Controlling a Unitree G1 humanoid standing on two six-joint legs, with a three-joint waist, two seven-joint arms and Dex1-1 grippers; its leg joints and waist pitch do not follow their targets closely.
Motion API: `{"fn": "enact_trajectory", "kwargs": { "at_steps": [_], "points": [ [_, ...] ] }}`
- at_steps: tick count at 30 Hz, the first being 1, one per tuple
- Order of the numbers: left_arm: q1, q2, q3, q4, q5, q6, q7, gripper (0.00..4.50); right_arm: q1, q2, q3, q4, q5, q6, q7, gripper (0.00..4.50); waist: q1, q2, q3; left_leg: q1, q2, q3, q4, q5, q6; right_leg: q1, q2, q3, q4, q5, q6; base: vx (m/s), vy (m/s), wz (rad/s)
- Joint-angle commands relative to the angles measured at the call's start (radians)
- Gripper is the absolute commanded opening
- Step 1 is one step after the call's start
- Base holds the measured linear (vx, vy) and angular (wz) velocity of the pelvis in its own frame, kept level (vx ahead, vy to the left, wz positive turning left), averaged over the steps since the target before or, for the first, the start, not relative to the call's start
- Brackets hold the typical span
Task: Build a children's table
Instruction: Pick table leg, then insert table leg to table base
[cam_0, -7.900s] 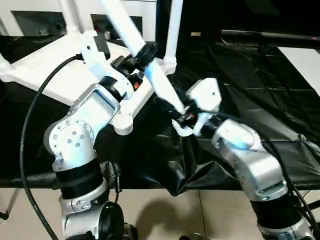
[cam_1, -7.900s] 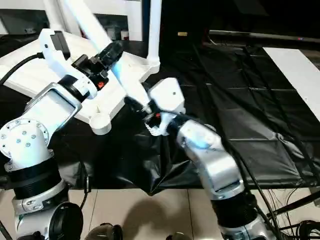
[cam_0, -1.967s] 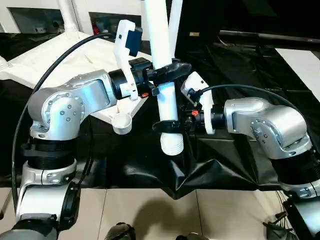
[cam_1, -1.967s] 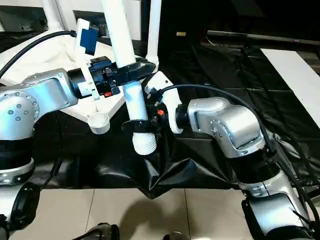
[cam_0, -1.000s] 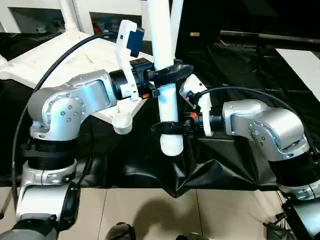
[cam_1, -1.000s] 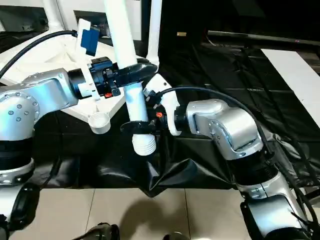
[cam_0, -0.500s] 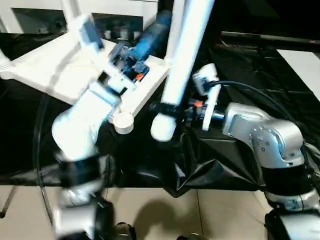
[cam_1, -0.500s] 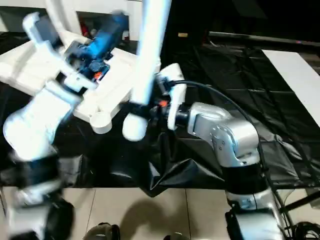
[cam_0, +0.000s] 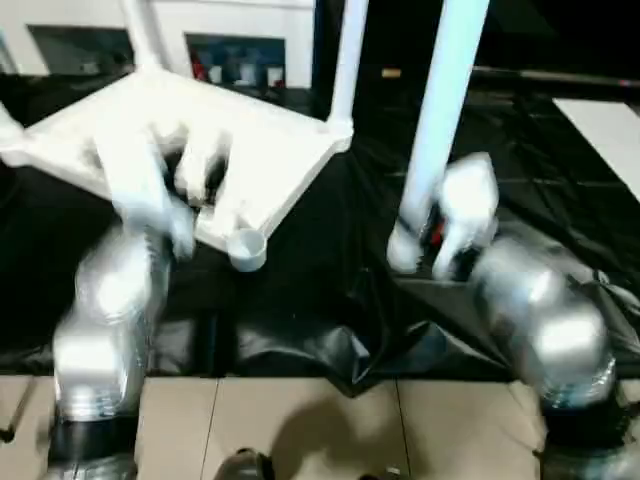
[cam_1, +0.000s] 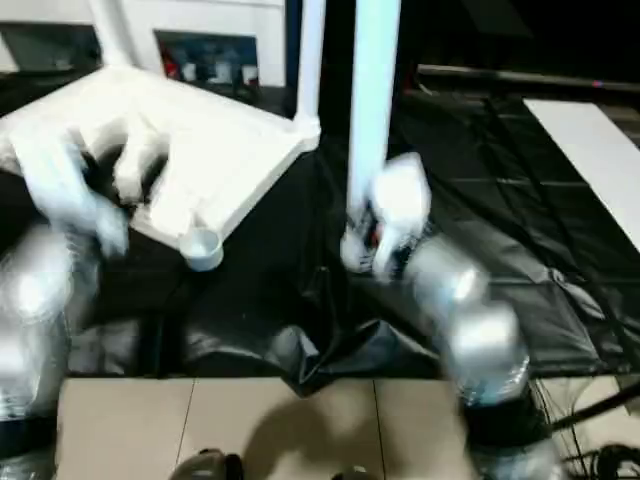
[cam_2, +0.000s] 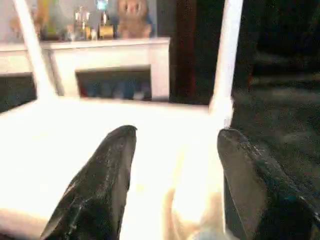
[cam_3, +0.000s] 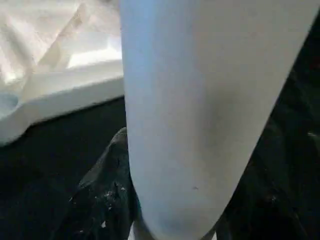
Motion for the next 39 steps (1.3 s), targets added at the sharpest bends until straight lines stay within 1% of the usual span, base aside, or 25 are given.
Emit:
{"fn": "enact_trajectory", "kwargs": {
  "at_steps": [1, 3, 5, 6, 7, 8, 9, 10, 12, 13, 14, 15, 16, 17, 18, 19, 21, 23, 25, 26, 28, 30, 36, 38, 39],
  "points": [
    [0.038, -0.025, -0.031, -0.01, 0.053, -0.042, 0.06, 2.97, 0.035, 0.058, -0.028, 0.009, -0.001, -0.076, -0.063, 1.85, 0.029, -0.003, -0.074, -0.015, 0.061, -0.073, 0.034, -0.162, 0.105, 0.082, -0.279, 0.163, -0.158, -0.284, -0.189, -0.012, 0.054, -0.04],
    [0.046, -0.016, -0.056, 0.009, 0.097, -0.064, 0.069, 2.97, 0.048, 0.084, -0.058, 0.017, 0.014, -0.084, -0.088, 1.85, 0.031, -0.001, -0.07, -0.042, 0.059, -0.113, 0.057, -0.146, 0.093, 0.088, -0.286, 0.159, -0.165, -0.431, -0.192, -0.014, 0.141, -0.14],
    [0.05, -0.026, -0.058, 0.026, 0.127, -0.086, 0.086, 2.97, 0.059, 0.113, -0.106, 0.024, 0.059, -0.076, -0.094, 1.85, 0.024, 0.016, -0.071, 0.001, 0.043, -0.092, -0.028, -0.134, 0.137, 0.052, -0.169, 0.09, -0.146, -0.432, -0.182, -0.025, 0.185, -0.06],
    [0.05, -0.026, -0.058, 0.026, 0.127, -0.086, 0.086, 2.97, 0.059, 0.113, -0.106, 0.024, 0.059, -0.076, -0.094, 1.85, -0.005, 0.04, -0.081, 0.066, 0.036, -0.07, -0.073, -0.145, 0.196, 0.016, -0.072, 0.029, -0.097, -0.325, -0.155, -0.038, 0.242, 0.11],
    [0.052, -0.033, -0.057, 0.034, 0.137, -0.103, 0.09, 2.97, 0.063, 0.112, -0.119, 0.035, 0.035, -0.098, -0.122, 1.85, -0.049, 0.064, -0.083, 0.101, 0.027, -0.068, -0.12, -0.171, 0.253, -0.025, 0.028, -0.052, 0.02, -0.239, -0.096, -0.038, 0.242, 0.11],
    [0.053, -0.035, -0.058, 0.035, 0.142, -0.107, 0.092, 2.97, 0.064, 0.106, -0.116, 0.04, 0.023, -0.109, -0.128, 1.85, -0.06, 0.058, -0.08, 0.092, 0.044, -0.068, -0.153, -0.187, 0.272, -0.034, 0.03, -0.084, 0.109, -0.178, -0.02, -0.048, 0.251, 0.04],
    [0.053, -0.037, -0.059, 0.035, 0.142, -0.107, 0.094, 2.97, 0.064, 0.099, -0.112, 0.043, 0.019, -0.11, -0.124, 1.85, -0.061, 0.048, -0.08, 0.088, 0.058, -0.074, -0.153, -0.191, 0.286, -0.034, 0.017, -0.085, 0.114, -0.157, 0.005, -0.068, 0.205, 0.05],
    [0.053, -0.04, -0.061, 0.037, 0.143, -0.108, 0.097, 2.97, 0.065, 0.084, -0.1, 0.047, 0.015, -0.118, -0.103, 1.85, -0.062, 0.036, -0.074, 0.09, 0.074, -0.067, -0.16, -0.216, 0.28, -0.04, -0.008, -0.082, 0.107, -0.128, 0.023, -0.068, 0.205, 0.05],
    [0.057, -0.055, -0.069, 0.037, 0.156, -0.111, 0.116, 2.97, 0.073, 0.08, -0.088, 0.048, 0.023, -0.115, -0.067, 1.85, -0.06, -0.024, -0.079, 0.062, 0.053, -0.04, -0.157, -0.362, 0.147, 0.001, -0.103, -0.006, 0.001, -0.156, 0.045, -0.1, 0.162, -0.03],
    [0.059, -0.061, -0.07, 0.037, 0.159, -0.11, 0.124, 2.97, 0.075, 0.085, -0.088, 0.049, 0.027, -0.116, -0.064, 1.85, -0.018, -0.041, -0.078, -0.03, -0.031, -0.122, 0.172, -0.324, 0.026, 0.028, -0.367, 0.192, -0.161, -0.352, 0.013, -0.106, 0.164, -0.02],
    [0.059, -0.062, -0.072, 0.036, 0.165, -0.11, 0.13, 2.97, 0.076, 0.085, -0.086, 0.047, 0.026, -0.115, -0.063, 1.85, -0.037, -0.014, -0.086, -0.067, -0.032, -0.184, 0.219, -0.267, -0.022, 0.063, -0.385, 0.192, -0.149, -0.4, 0.001, -0.094, 0.179, -0.29],
    [0.059, -0.064, -0.076, 0.034, 0.177, -0.11, 0.141, 2.97, 0.077, 0.085, -0.081, 0.045, 0.024, -0.113, -0.062, 1.85, -0.037, -0.021, -0.061, -0.062, -0.048, -0.181, 0.198, -0.174, -0.131, 0.066, -0.285, 0.048, -0.143, -0.523, 0.006, -0.096, 0.224, -0.52],
    [0.057, -0.058, -0.095, 0.03, 0.212, -0.108, 0.154, 2.97, 0.079, 0.091, -0.08, 0.04, 0.031, -0.099, -0.057, 1.85, -0.046, -0.023, -0.061, -0.014, -0.023, -0.162, 0.106, -0.18, -0.124, 0.067, -0.216, -0.01, -0.135, -0.57, -0.124, -0.096, 0.224, -0.52],
    [0.054, -0.058, -0.109, 0.028, 0.235, -0.101, 0.161, 2.97, 0.079, 0.095, -0.081, 0.037, 0.033, -0.087, -0.057, 1.85, -0.073, 0.037, -0.068, 0.047, -0.002, -0.161, -0.015, -0.228, -0.132, 0.054, -0.084, -0.096, -0.092, -0.477, -0.173, -0.091, 0.272, -0.22],
    [0.053, -0.06, -0.114, 0.031, 0.245, -0.101, 0.162, 2.97, 0.079, 0.097, -0.081, 0.037, 0.033, -0.084, -0.06, 1.85, -0.095, 0.037, -0.05, 0.035, 0.045, -0.187, -0.072, -0.401, -0.133, 0.026, -0.011, -0.083, -0.063, -0.371, -0.132, -0.118, 0.218, 0.09],
    [0.051, -0.076, -0.108, 0.033, 0.23, -0.098, 0.163, 2.97, 0.079, 0.101, -0.081, 0.038, 0.046, -0.078, -0.055, 1.85, -0.117, 0.079, -0.079, 0.063, 0.126, -0.248, -0.129, -0.54, -0.227, 0.034, -0.014, -0.057, 0.017, -0.07, -0.117, -0.118, 0.218, 0.09],
    [0.046, -0.104, -0.092, 0.033, 0.215, -0.088, 0.183, 2.97, 0.078, 0.1, -0.077, 0.039, 0.052, -0.077, -0.052, 1.85, -0.126, 0.082, -0.077, 0.074, 0.169, -0.273, -0.148, -0.533, -0.209, 0.007, -0.004, -0.055, 0.065, -0.032, -0.096, -0.105, 0.145, 0.06],
    [0.035, -0.103, -0.096, 0.039, 0.204, -0.068, 0.163, 2.97, 0.079, 0.1, -0.077, 0.039, 0.053, -0.101, -0.051, 1.85, -0.12, 0.079, -0.083, 0.073, 0.153, -0.256, -0.126, -0.449, -0.096, -0.005, -0.011, -0.039, 0.073, -0.108, -0.074, -0.084, 0.094, -0.01],
    [0.034, -0.109, -0.088, 0.039, 0.174, -0.106, 0.14, 2.97, 0.082, 0.1, -0.079, 0.035, 0.055, -0.119, -0.041, 1.85, -0.104, 0.039, -0.09, 0.054, 0.085, -0.21, -0.103, -0.452, -0.03, 0.036, -0.057, -0.001, -0.004, -0.091, -0.07, -0.05, -0.002, -0.03],
    [0.034, -0.109, -0.088, 0.039, 0.174, -0.106, 0.14, 2.97, 0.082, 0.1, -0.079, 0.035, 0.055, -0.119, -0.041, 1.85, -0.08, 0.014, -0.083, 0.005, 0.018, -0.149, -0.071, -0.409, -0.057, 0.067, -0.126, 0.035, -0.077, -0.161, -0.097, -0.108, -0.038, -0.14],
    [0.035, -0.096, -0.1, 0.032, 0.194, -0.119, 0.137, 2.97, 0.085, 0.085, -0.061, 0.033, 0.028, -0.14, -0.028, 1.85, -0.036, -0.019, -0.084, 0.022, 0.015, -0.11, -0.04, -0.238, -0.045, 0.055, -0.146, 0.049, -0.132, -0.616, -0.036, -0.131, -0.061, -0.14],
    [0.037, -0.095, -0.103, 0.031, 0.2, -0.117, 0.138, 2.97, 0.086, 0.082, -0.057, 0.035, 0.019, -0.137, -0.016, 1.85, -0.036, -0.008, -0.086, 0.017, 0.032, -0.099, -0.076, -0.182, -0.049, 0.053, -0.109, 0.029, -0.114, -0.53, -0.056, -0.069, -0.046, -0.06],
    [0.04, -0.103, -0.094, 0.025, 0.194, -0.11, 0.132, 2.97, 0.088, 0.069, -0.049, 0.038, 0.01, -0.144, -0.017, 1.85, -0.057, 0.014, -0.06, 0.113, 0.033, -0.092, -0.086, -0.693, -0.083, 0.052, -0.066, -0.032, -0.172, -0.806, -0.032, -0.009, -0.007, -0.01],
    [0.039, -0.099, -0.097, 0.024, 0.197, -0.109, 0.129, 2.97, 0.088, 0.064, -0.046, 0.041, 0.008, -0.151, -0.015, 1.85, -0.074, 0.037, -0.049, 0.13, 0.052, -0.107, -0.122, -0.854, -0.098, 0.082, -0.037, -0.073, -0.155, -0.68, -0.03, 0.027, 0.031, -0.07],
    [0.039, -0.099, -0.098, 0.024, 0.195, -0.107, 0.125, 2.97, 0.089, 0.063, -0.045, 0.042, 0.007, -0.153, -0.013, 1.85, -0.075, 0.049, -0.052, 0.116, 0.071, -0.116, -0.175, -0.949, -0.107, 0.12, -0.022, -0.07, -0.088, -0.514, -0.041, 0.058, 0.056, -0.18]
  ]
}}
